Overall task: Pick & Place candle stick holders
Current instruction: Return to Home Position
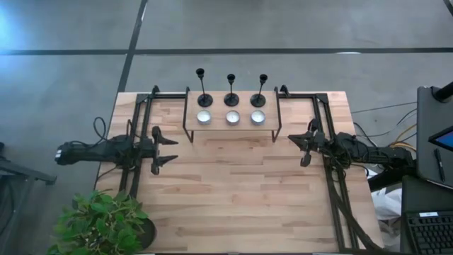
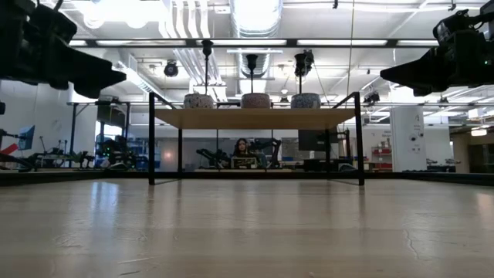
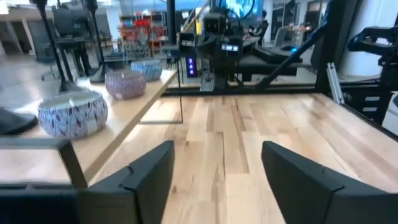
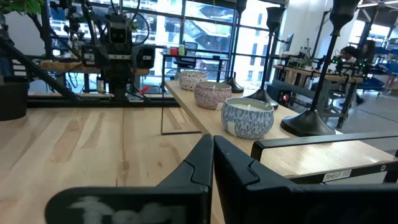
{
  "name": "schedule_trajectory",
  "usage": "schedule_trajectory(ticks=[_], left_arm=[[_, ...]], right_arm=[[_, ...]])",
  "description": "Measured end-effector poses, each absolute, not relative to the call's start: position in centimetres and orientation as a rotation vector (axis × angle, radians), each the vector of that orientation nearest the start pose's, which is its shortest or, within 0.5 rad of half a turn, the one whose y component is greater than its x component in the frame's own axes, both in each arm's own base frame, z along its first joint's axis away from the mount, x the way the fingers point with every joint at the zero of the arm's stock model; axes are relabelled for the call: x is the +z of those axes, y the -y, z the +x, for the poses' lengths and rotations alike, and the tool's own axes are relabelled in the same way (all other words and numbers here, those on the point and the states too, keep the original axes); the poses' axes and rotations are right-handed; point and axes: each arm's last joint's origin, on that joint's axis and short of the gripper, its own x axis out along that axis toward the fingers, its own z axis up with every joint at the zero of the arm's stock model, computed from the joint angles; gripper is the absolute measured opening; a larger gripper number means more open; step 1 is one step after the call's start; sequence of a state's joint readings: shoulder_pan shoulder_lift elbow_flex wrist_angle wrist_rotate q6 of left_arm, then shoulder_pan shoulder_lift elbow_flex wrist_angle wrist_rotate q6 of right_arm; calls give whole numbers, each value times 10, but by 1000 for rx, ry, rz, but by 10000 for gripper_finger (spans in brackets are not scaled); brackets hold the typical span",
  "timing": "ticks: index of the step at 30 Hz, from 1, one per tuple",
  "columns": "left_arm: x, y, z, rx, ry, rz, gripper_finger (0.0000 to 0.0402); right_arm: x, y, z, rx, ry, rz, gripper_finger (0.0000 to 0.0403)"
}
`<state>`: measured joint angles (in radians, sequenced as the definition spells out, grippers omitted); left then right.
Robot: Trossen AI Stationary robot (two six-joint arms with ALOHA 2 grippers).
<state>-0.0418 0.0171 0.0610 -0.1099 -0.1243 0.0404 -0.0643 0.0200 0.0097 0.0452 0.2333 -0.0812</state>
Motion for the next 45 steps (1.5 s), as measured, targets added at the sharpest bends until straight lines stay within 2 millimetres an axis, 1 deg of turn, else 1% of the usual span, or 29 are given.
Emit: schedule_trajectory(ticks=[4,11,23,27,45], left_arm=[[171,1,95,75,-51,64,222],[169,1,96,74,-73,88,203],[169,1,97,76,-65,78,202],[169,1,97,77,-64,48,202],[169,0,97,79,-64,46,202]], right_arm=[[169,13,97,-298,22,-78,9],[170,13,97,-299,23,-78,9],[170,13,97,-299,23,-77,9],[170,13,97,-299,23,-78,9],[170,13,97,-299,23,-78,9]])
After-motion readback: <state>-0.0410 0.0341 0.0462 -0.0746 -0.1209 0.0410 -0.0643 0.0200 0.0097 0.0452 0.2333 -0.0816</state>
